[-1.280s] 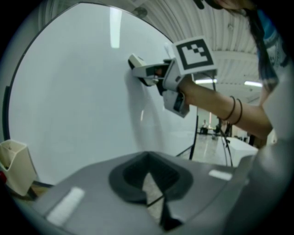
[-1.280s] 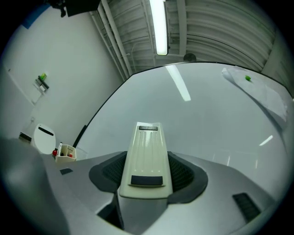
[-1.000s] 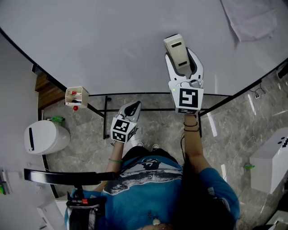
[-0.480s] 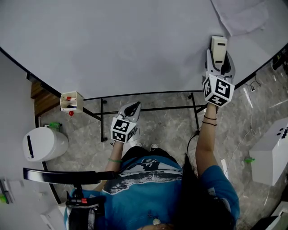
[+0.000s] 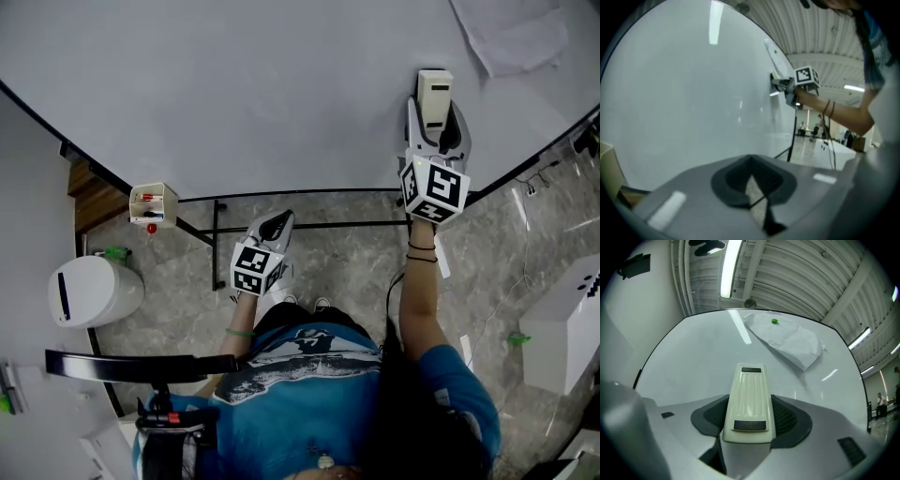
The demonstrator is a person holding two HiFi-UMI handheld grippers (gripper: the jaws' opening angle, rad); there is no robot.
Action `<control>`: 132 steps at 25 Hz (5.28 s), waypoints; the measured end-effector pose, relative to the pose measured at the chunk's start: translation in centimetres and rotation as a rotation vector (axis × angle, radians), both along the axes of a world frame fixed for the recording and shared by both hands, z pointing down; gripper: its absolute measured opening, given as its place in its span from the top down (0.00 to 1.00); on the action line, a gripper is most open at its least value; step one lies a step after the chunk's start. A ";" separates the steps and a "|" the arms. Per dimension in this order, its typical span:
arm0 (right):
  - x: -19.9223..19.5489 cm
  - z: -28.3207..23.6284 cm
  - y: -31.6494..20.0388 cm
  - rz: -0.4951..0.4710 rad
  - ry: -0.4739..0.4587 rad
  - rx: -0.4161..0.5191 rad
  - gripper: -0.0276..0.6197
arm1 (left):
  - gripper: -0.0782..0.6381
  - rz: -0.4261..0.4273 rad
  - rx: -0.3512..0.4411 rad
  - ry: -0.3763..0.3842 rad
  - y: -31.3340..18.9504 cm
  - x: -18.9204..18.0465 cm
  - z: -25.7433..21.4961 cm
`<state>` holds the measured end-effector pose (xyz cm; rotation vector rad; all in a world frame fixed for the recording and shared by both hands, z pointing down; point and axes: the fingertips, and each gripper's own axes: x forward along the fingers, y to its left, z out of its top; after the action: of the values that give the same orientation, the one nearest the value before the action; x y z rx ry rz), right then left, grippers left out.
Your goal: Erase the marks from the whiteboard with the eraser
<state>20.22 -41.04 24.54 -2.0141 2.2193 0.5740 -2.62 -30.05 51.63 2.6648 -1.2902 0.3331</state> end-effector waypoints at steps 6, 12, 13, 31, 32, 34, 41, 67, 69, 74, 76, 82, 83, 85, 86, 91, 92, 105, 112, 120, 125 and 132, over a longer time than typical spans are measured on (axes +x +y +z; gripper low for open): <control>-8.8 1.3 0.4 -0.090 0.080 -0.001 0.55 | 0.89 -0.023 -0.009 0.001 0.1 -0.9 -0.1; -18.4 4.8 0.6 -0.232 0.198 -0.030 0.55 | 0.89 -0.047 -0.005 0.005 -0.2 -1.8 -0.1; -19.9 5.5 0.8 -0.249 0.221 -0.043 0.55 | 0.89 -0.050 -0.004 0.005 0.0 -2.1 -0.2; -19.2 4.2 2.9 -0.340 0.184 -0.044 0.55 | 0.89 -0.030 -0.021 -0.003 0.1 -1.5 0.5; -17.2 3.1 3.1 -0.318 0.148 -0.035 0.55 | 0.89 -0.021 -0.021 -0.003 0.1 -1.2 0.6; -12.7 1.5 3.1 -0.249 0.114 -0.036 0.55 | 0.89 -0.003 -0.023 -0.003 0.2 -0.4 0.5; 3.1 -1.3 2.2 0.022 0.025 -0.043 0.55 | 0.89 0.037 -0.010 0.003 0.4 1.2 -0.1; -14.3 1.3 0.9 -0.168 0.160 -0.112 0.55 | 0.89 -0.025 -0.021 0.012 1.0 -2.0 0.0; -18.3 2.3 1.0 -0.227 0.206 -0.127 0.55 | 0.89 -0.033 -0.024 0.009 1.1 -2.5 0.2; -25.6 5.2 1.6 -0.310 0.339 -0.162 0.55 | 0.89 -0.076 -0.022 0.016 1.6 -4.4 0.4; -27.4 6.1 1.7 -0.349 0.338 -0.186 0.55 | 0.89 -0.096 -0.015 0.023 1.7 -5.3 0.1; -29.4 6.6 2.8 -0.461 0.210 -0.246 0.55 | 0.89 -0.123 -0.024 0.027 2.7 -8.0 0.4; -29.3 6.7 3.3 -0.477 0.183 -0.258 0.55 | 0.89 -0.123 -0.025 0.026 2.8 -8.2 0.5; -29.1 7.3 4.3 -0.496 0.149 -0.285 0.55 | 0.89 -0.118 -0.023 0.020 3.1 -8.7 0.5; -29.0 7.8 4.9 -0.496 0.144 -0.300 0.55 | 0.89 -0.114 -0.021 0.018 3.2 -8.8 0.5; -27.6 12.0 8.0 -0.474 0.102 -0.391 0.55 | 0.89 -0.080 -0.031 0.016 3.9 -9.0 1.4; -27.2 12.9 8.9 -0.469 0.080 -0.408 0.55 | 0.89 -0.070 -0.031 0.018 4.0 -8.8 1.6; -21.0 21.8 17.3 -0.373 -0.022 -0.632 0.55 | 0.89 0.044 -0.019 0.070 6.3 -4.5 0.8; -18.7 23.5 22.4 -0.394 -0.021 -0.674 0.55 | 0.89 0.011 0.008 0.071 10.2 -3.1 -0.2; -14.1 26.0 32.7 -0.444 -0.003 -0.727 0.55 | 0.89 -0.055 0.024 0.080 20.1 1.0 0.0; -12.3 27.6 39.4 -0.483 0.009 -0.762 0.55 | 0.89 -0.080 0.015 0.069 27.4 3.6 1.3; -10.1 28.6 45.9 -0.518 -0.009 -0.790 0.55 | 0.89 -0.085 0.017 0.022 35.8 6.3 1.6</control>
<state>10.14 4.85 53.19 -1.4886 3.0984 -0.4331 3.65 5.70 53.24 2.6104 -1.4002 0.2813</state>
